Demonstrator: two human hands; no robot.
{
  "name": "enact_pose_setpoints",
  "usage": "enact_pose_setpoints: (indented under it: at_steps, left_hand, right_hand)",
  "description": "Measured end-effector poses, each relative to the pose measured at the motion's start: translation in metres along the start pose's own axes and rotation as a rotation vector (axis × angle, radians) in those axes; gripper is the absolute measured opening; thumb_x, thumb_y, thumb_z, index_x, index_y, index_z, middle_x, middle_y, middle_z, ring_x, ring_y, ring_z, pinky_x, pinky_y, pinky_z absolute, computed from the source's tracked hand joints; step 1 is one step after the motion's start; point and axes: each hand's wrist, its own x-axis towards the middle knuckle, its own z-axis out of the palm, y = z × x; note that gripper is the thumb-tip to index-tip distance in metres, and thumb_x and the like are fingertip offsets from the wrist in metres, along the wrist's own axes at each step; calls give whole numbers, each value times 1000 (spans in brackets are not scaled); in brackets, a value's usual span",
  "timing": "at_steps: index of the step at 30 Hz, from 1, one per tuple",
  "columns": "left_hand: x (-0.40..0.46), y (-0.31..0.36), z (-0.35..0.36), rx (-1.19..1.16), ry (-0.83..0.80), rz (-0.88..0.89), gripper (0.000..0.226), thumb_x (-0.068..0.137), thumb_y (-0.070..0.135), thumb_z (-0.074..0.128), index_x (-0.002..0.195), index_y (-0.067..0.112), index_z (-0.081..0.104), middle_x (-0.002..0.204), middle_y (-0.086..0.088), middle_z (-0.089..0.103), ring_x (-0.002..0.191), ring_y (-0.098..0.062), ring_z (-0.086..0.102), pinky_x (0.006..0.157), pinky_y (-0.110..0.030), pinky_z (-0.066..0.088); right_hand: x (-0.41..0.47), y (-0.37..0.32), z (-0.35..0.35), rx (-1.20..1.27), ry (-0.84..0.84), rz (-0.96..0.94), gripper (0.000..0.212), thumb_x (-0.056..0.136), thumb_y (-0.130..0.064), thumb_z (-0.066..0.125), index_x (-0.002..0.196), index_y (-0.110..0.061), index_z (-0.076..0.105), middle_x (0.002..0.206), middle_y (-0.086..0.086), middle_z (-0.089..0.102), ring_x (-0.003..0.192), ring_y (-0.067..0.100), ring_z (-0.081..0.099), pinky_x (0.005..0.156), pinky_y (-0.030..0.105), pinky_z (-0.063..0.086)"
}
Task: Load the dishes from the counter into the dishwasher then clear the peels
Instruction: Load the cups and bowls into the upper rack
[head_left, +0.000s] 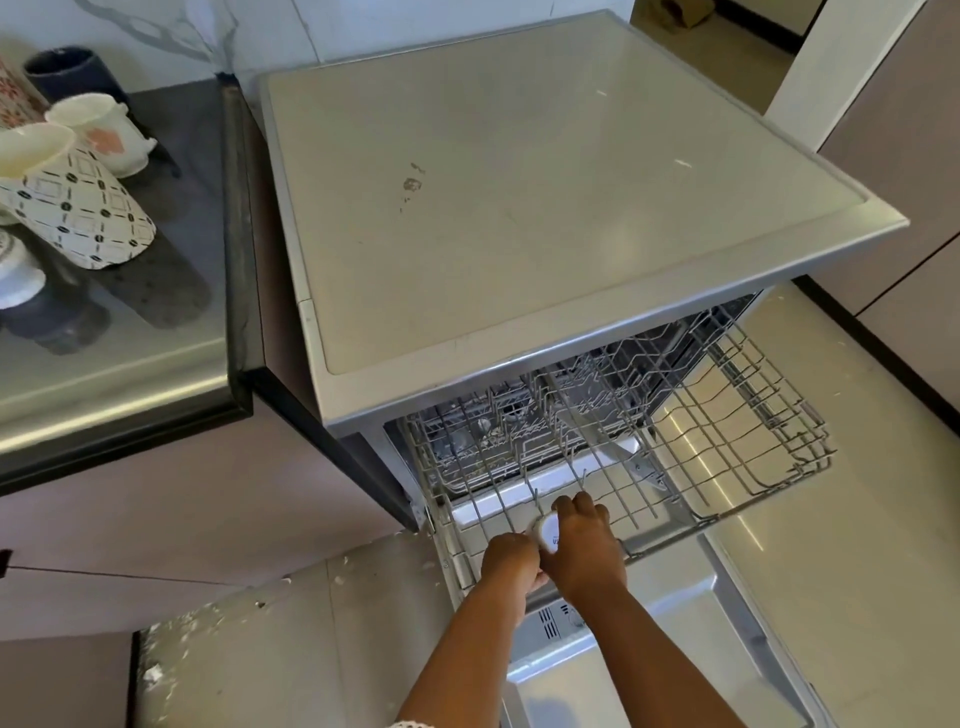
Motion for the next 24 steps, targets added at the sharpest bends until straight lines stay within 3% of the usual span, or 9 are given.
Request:
enact_pose_setpoints:
  at_steps: [5,7,13,18,24]
  left_hand:
    - [8,-6,0,45,0,50,18,92,8,50,88,8,68,84,-13,68,77,-22,65,82,-39,59]
    - [9,-4,-1,65,10,53,14,91,7,53,92,7,67,91,-14,69,83,-25,67,78,-38,60]
    - [10,2,-6,160,33,64,16,85,22,64,95,11,68,92,-9,70,83,-21,68,77,-34,60]
    - [3,7,-9,329,50,115,32,85,31,59,113,18,64,106,-5,67,92,-20,64,83,-30,55]
    - [-48,27,-19,473,22,271,37,96,32,50,127,13,60,128,-6,61,112,-22,60,80,-22,42]
  right_hand:
    - [4,4,8,32,27,12,57,83,-33,68,131,-14,46,132,4,41,124,23,38,97,30,42]
    - [5,3,9,32,10,9,56,83,-33,67,131,-14,45,132,4,41,124,23,37,96,29,42]
    - [4,-2,10,20,-58,5,70,80,-31,75,138,-14,40,135,5,44,127,24,40,101,30,41]
    - [-1,-6,-2,120,-111,56,80,77,-31,79,140,-13,34,133,10,50,123,30,49,96,37,46]
    - [-27,-12,-41,134,136,80,58,90,-33,65,138,-12,41,137,9,48,124,26,47,98,35,44]
